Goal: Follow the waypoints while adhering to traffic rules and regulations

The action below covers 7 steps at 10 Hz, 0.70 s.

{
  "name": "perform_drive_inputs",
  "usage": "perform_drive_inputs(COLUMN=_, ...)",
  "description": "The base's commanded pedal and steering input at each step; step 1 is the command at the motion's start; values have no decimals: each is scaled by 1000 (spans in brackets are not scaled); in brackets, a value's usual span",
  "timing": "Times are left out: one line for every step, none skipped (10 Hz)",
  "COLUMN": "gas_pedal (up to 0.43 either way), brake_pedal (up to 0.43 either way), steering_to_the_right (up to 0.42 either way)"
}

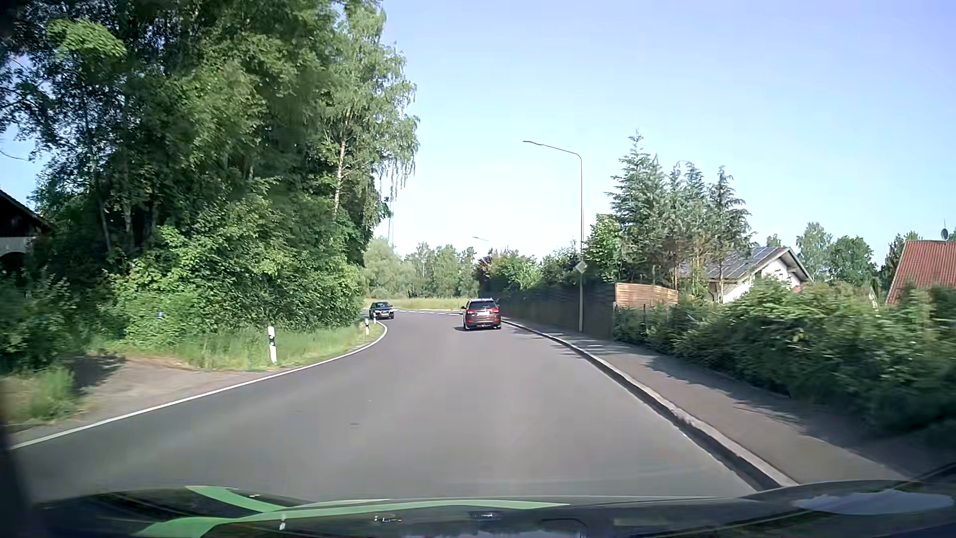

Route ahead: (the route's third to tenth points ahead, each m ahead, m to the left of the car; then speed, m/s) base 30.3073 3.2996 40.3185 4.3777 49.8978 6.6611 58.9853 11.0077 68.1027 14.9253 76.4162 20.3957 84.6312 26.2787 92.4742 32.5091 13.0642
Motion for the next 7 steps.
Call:
perform_drive_inputs(gas_pedal=0, brake_pedal=0, steering_to_the_right=-7)
perform_drive_inputs(gas_pedal=0, brake_pedal=0, steering_to_the_right=-7)
perform_drive_inputs(gas_pedal=0, brake_pedal=0, steering_to_the_right=-8)
perform_drive_inputs(gas_pedal=0, brake_pedal=0, steering_to_the_right=-9)
perform_drive_inputs(gas_pedal=0, brake_pedal=0, steering_to_the_right=-10)
perform_drive_inputs(gas_pedal=0, brake_pedal=0, steering_to_the_right=-10)
perform_drive_inputs(gas_pedal=0, brake_pedal=0, steering_to_the_right=-10)
